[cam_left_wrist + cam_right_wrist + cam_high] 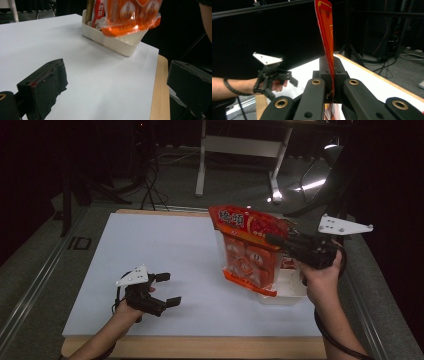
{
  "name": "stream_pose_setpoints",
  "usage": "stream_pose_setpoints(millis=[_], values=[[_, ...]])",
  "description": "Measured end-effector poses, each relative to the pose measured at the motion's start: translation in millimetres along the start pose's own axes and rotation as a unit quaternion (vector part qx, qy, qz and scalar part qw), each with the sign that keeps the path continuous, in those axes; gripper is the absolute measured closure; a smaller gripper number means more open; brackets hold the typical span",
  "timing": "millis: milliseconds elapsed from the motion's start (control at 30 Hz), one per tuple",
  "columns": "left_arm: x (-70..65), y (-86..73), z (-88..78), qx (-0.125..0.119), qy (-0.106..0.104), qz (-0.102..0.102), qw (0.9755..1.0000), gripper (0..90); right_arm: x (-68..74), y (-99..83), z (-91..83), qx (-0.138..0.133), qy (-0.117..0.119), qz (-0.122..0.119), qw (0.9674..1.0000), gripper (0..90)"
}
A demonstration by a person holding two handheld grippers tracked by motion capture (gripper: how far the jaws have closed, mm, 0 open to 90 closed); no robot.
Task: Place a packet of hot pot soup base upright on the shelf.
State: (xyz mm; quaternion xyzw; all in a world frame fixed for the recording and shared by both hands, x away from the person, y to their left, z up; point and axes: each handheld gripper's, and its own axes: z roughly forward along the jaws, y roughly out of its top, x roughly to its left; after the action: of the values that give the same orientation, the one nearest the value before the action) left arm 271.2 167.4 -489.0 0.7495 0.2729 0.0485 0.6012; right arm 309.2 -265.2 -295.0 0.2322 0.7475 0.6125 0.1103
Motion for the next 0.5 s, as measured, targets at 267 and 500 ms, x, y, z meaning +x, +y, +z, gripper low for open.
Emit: stream_pose_setpoints(millis=[267,500], values=[[-1.5,-9.6,-5.1,0.005,0.010,-0.010,0.9999,2.5,-17.1,12.9,-19.4,-0.009,-0.030,0.007,0.9995,90.0],[-2.8,-16.6,-7.3,0.002,0.015,-0.017,0.9997,2.5,-30.9,16.3,-36.4,-0.006,-0.055,0.012,0.9984,90.0]])
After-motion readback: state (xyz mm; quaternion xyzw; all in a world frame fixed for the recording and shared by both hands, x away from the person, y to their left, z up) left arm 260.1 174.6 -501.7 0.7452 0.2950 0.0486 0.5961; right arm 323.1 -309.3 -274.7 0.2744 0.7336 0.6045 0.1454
